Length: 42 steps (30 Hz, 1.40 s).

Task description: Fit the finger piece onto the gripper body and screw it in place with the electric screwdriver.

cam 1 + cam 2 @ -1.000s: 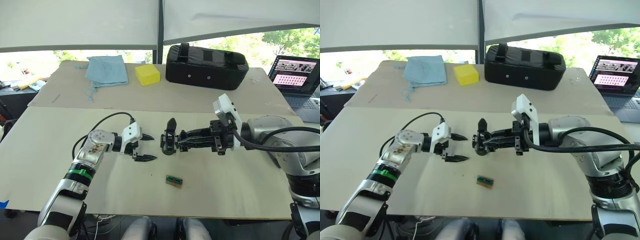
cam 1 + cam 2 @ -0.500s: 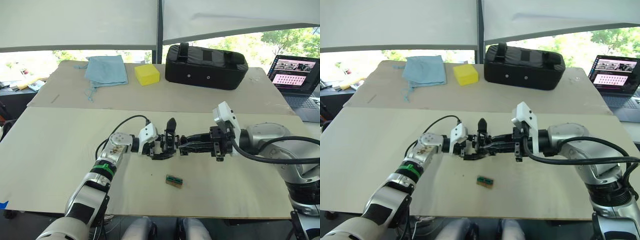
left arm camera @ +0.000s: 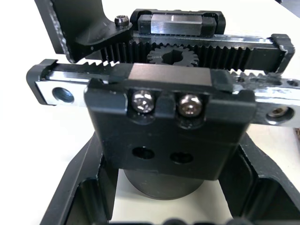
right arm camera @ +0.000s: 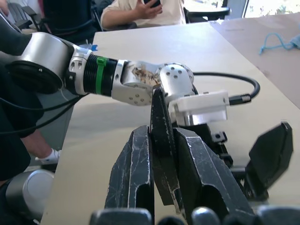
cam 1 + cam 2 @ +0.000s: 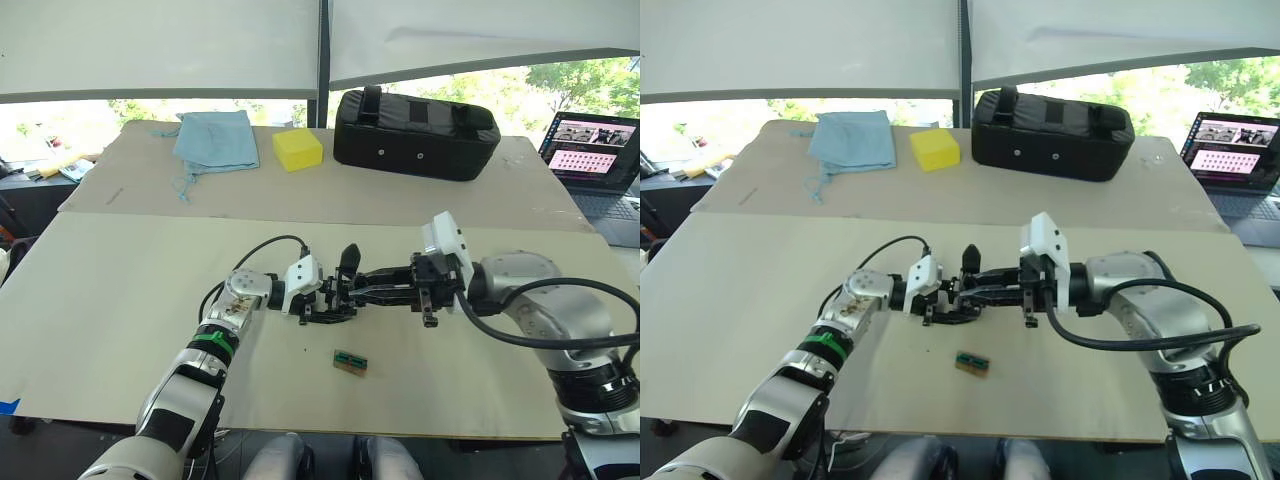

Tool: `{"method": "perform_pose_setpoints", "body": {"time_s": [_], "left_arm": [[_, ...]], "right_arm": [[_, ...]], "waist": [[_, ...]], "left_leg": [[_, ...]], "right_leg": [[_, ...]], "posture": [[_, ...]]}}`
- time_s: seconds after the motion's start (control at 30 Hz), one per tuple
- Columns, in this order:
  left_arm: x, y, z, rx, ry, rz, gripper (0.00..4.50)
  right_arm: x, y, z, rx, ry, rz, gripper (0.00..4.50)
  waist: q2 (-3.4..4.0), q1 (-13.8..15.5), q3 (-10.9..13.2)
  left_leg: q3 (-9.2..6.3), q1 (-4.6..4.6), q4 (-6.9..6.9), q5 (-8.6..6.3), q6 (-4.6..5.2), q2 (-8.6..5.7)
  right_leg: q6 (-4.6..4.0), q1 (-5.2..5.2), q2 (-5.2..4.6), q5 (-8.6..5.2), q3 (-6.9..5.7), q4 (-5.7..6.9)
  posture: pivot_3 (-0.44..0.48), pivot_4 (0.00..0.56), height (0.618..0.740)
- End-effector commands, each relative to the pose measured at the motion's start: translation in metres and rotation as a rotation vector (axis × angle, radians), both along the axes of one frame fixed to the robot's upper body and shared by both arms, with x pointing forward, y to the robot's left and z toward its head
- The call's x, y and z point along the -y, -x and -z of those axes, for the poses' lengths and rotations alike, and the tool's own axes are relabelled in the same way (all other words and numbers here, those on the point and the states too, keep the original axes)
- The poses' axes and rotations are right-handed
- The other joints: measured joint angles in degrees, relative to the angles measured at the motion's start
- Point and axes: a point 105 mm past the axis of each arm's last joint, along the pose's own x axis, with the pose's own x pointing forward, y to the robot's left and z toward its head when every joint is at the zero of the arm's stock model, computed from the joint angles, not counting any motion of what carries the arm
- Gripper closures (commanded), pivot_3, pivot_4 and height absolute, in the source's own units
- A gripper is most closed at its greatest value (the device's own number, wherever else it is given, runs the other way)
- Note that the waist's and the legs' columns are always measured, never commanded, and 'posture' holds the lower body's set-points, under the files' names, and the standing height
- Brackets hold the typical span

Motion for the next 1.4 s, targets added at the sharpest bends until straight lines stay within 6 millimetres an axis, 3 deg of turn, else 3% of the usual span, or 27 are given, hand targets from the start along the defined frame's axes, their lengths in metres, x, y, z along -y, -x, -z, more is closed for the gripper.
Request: {"method": "perform_pose_setpoints", "body": {"time_s": [0.03, 0.43, 0.73, 1.07, 1.4], "left_arm": [[0.004, -0.001, -0.006, 0.035, -0.002, 0.022, 2.15], [0.0, 0.001, -0.004, 0.032, -0.015, 0.032, 2.15], [0.001, 0.0, -0.003, 0.03, -0.018, 0.032, 2.15], [0.001, 0.001, -0.003, 0.028, -0.017, 0.031, 2.15], [0.0, -0.001, -0.003, 0.03, -0.018, 0.019, 2.15]], "right_arm": [[-0.006, 0.0, -0.001, 0.052, -0.017, -0.027, 4.18], [-0.015, -0.012, 0.012, 0.039, -0.048, -0.022, 4.18], [-0.015, -0.018, 0.01, 0.017, -0.049, -0.023, 4.18], [-0.012, -0.029, 0.028, -0.058, 0.008, 0.034, 4.18], [-0.015, -0.032, 0.032, -0.101, 0.014, 0.033, 4.18]], "waist": [[0.0, 0.0, 0.0], [0.0, -0.19, 0.0], [0.0, -0.21, 0.0], [0.01, -0.24, -0.01], [0.02, -0.33, -0.05]], "left_leg": [[0.0, 0.0, 0.01, 0.0, 0.0, 0.0], [0.0, 0.0, 0.08, 0.0, -0.01, 0.0], [0.0, 0.0, 0.09, 0.0, -0.01, -0.01], [0.0, 0.01, 0.1, 0.0, -0.01, -0.01], [0.0, 0.03, 0.12, 0.0, -0.01, -0.01]], "right_leg": [[0.0, 0.0, 0.0, 0.0, 0.0, 0.01], [0.0, -0.02, 0.04, 0.0, -0.02, 0.05], [0.0, -0.02, 0.06, 0.0, -0.02, 0.07], [0.0, -0.01, 0.05, 0.0, -0.02, 0.07], [0.0, 0.01, 0.05, 0.0, -0.02, 0.09]], "posture": [[0.0, 0.15, 0.739], [0.0, 0.15, 0.739], [0.0, 0.15, 0.739], [0.0, 0.15, 0.739], [0.0, 0.15, 0.739]]}}
